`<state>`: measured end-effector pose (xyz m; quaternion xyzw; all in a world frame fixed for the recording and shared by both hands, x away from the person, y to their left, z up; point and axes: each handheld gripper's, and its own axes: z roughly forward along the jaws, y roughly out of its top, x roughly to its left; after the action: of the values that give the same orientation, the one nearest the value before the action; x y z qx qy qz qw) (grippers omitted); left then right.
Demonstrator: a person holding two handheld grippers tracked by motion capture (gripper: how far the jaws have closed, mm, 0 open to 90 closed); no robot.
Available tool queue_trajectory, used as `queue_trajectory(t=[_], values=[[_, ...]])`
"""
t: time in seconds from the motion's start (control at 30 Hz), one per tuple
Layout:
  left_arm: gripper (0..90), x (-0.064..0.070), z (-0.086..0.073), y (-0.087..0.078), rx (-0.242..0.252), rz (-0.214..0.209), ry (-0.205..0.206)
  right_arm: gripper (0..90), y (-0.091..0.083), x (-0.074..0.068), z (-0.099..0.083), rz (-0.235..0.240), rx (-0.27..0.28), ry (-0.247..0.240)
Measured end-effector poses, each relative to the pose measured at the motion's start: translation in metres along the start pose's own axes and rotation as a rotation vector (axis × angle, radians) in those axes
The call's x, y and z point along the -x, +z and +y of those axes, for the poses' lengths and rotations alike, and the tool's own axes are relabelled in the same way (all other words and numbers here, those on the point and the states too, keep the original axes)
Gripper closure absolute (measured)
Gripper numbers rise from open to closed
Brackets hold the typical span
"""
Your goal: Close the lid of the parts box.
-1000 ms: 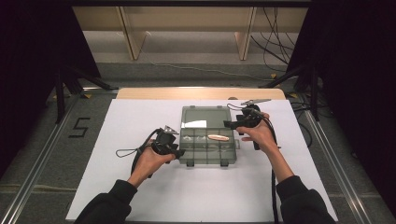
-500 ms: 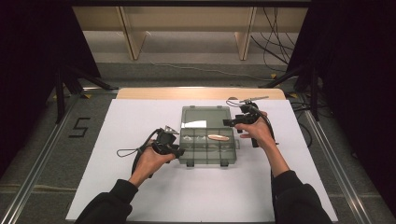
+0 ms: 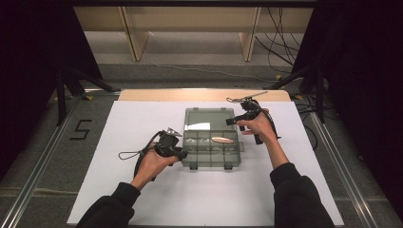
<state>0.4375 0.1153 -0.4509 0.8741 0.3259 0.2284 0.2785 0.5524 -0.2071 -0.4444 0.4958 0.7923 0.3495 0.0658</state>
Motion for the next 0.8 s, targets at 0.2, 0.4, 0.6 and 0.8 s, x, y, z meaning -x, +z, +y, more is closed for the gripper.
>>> queue_trajectory(t=[0.2,0.4,0.6,0.8], values=[[67.0,0.0,0.0,0.0,0.002,-0.001,-0.001,25.1,0.007,-0.001,0.0,-0.007,-0.045,0.023],[67.0,-0.001,0.0,0.0,0.0,0.0,0.0,25.9,0.014,0.001,-0.001,-0.011,-0.052,0.021],[66.9,-0.002,0.0,0.0,0.001,-0.004,0.001,27.5,0.019,0.002,-0.003,-0.019,-0.067,0.031],[66.9,-0.001,0.0,0.0,0.002,0.003,0.001,29.6,0.021,0.002,-0.002,-0.017,-0.081,0.042]])
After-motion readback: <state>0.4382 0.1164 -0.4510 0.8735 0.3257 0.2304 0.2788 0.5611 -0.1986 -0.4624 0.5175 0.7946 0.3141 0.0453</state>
